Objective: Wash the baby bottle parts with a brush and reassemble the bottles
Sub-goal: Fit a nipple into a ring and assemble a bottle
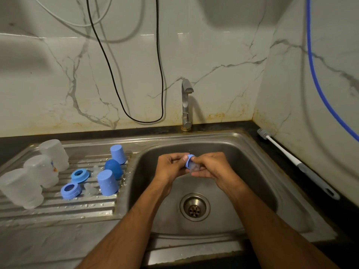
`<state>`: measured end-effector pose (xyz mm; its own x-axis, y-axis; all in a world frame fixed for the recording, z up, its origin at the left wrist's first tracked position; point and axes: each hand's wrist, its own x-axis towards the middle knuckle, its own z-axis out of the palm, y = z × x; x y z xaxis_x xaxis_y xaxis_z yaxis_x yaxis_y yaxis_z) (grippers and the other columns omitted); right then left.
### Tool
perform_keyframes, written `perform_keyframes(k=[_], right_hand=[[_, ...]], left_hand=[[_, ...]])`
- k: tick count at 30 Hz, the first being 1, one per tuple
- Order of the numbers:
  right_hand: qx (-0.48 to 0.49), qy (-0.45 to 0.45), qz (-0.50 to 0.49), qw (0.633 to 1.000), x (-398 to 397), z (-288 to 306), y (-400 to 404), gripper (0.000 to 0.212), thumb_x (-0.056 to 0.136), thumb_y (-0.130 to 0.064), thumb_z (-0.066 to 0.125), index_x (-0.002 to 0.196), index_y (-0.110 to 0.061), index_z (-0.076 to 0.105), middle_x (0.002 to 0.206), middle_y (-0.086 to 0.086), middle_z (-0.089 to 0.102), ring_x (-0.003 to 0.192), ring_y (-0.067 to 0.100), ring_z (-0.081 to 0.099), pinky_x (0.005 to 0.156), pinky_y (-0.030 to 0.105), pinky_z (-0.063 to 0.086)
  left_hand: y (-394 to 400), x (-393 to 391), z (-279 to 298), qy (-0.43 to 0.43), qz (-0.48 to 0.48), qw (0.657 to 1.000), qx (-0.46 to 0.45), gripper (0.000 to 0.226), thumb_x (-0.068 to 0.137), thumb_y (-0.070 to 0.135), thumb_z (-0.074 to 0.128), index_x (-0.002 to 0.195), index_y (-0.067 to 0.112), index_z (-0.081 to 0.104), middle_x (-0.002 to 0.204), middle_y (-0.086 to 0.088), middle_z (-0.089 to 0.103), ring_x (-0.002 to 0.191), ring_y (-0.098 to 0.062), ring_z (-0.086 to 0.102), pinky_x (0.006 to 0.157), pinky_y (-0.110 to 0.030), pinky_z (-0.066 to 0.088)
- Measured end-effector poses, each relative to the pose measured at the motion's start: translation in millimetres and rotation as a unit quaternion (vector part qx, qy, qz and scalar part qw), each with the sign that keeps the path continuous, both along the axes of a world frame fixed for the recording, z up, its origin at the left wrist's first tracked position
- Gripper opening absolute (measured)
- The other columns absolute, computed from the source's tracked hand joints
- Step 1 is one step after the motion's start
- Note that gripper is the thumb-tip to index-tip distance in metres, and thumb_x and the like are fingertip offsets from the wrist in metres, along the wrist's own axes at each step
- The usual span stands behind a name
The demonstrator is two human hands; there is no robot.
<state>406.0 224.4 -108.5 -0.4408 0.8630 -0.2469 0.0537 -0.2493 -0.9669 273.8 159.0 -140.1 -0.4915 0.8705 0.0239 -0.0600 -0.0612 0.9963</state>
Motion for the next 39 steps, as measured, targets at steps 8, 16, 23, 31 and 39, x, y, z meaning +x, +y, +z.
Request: perform_keyframes(k=[8,16,23,31,39], right_hand=[[0.151,-0.08,0.039,0.985,-1,-11,7,0.022,0.088,-0.005,0.076,0.11,-0.004,0.076,0.094,0.016,0.075,0.074,0.021,0.075,0.061,0.027,0.061],[0.253,-0.148,-0.054,0.954,-6,-11,8,0.009,0.08,-0.014,0.085,0.086,-0.01,0.078,0.068,0.006,0.073,0.058,0.016,0.072,0.053,0.027,0.06],[0.198,-0.067,-0.042,0.977,-6,-7,6,0.014,0.08,-0.008,0.084,0.085,-0.001,0.072,0.085,0.012,0.074,0.071,0.021,0.076,0.061,0.031,0.063],[0.094,0.055,0.102,0.989,-4,1,0,0.028,0.094,0.0,0.065,0.121,-0.008,0.069,0.108,0.018,0.073,0.088,0.032,0.076,0.076,0.036,0.064],[0.13,0.046,0.078,0.987,-13,-2,-4,0.027,0.09,0.011,0.064,0.114,0.003,0.072,0.103,0.021,0.073,0.078,0.029,0.076,0.064,0.025,0.06]], left_hand=[[-1,-7,3,-0.108,-0.024,0.994,-0.012,0.023,0.098,0.013,0.06,0.112,-0.002,0.071,0.105,-0.018,0.075,0.097,-0.028,0.074,0.087,-0.039,0.06],[-2,-9,10,-0.193,-0.075,0.978,-0.021,0.031,0.097,-0.013,0.045,0.116,-0.004,0.068,0.109,-0.021,0.074,0.101,-0.031,0.073,0.086,-0.036,0.061],[-1,-16,4,-0.192,-0.055,0.979,-0.04,0.023,0.094,-0.002,0.061,0.114,-0.002,0.071,0.101,-0.019,0.075,0.08,-0.018,0.072,0.074,-0.026,0.061],[3,-19,3,-0.212,-0.047,0.973,-0.072,0.023,0.098,0.019,0.06,0.106,0.001,0.073,0.083,-0.01,0.071,0.066,-0.01,0.062,0.061,-0.017,0.055],[11,-13,5,-0.134,0.048,0.983,-0.118,0.013,0.094,0.009,0.066,0.091,0.001,0.077,0.068,-0.012,0.066,0.055,-0.013,0.057,0.051,-0.018,0.05]])
